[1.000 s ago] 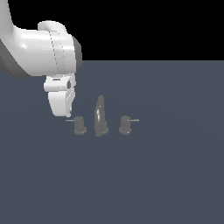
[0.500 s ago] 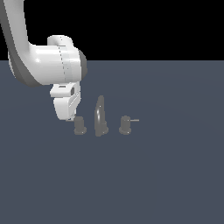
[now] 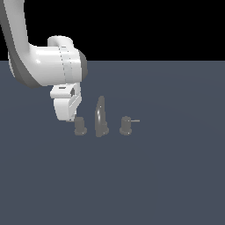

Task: Turn on the faucet by rotating a designated handle.

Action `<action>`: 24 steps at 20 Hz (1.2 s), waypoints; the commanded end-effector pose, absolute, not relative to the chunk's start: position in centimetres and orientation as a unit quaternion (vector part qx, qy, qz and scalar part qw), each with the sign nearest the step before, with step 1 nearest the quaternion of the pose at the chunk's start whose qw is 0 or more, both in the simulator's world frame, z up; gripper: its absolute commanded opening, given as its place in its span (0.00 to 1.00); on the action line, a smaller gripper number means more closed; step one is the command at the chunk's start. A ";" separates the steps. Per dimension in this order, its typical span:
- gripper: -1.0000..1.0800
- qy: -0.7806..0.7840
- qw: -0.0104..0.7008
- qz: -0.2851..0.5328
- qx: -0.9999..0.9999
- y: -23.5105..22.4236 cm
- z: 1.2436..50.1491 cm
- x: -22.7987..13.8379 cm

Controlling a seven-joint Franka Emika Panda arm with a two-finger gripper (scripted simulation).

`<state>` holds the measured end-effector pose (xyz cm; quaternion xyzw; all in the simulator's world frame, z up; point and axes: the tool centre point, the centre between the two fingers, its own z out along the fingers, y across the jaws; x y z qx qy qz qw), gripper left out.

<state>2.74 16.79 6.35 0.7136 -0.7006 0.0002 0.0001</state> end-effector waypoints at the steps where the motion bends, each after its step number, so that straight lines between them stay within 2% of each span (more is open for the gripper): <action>1: 0.00 -0.700 0.000 0.000 0.714 17.2 6.4 2.0; 7: 0.00 -0.700 0.000 0.000 0.714 18.3 6.4 -0.1; 9: 0.00 -0.703 -0.003 0.002 0.711 17.8 6.4 0.8; 22: 0.00 -0.700 0.000 0.000 0.714 17.3 6.4 -3.7; 24: 0.00 -0.699 -0.009 0.001 0.715 17.9 6.3 -2.8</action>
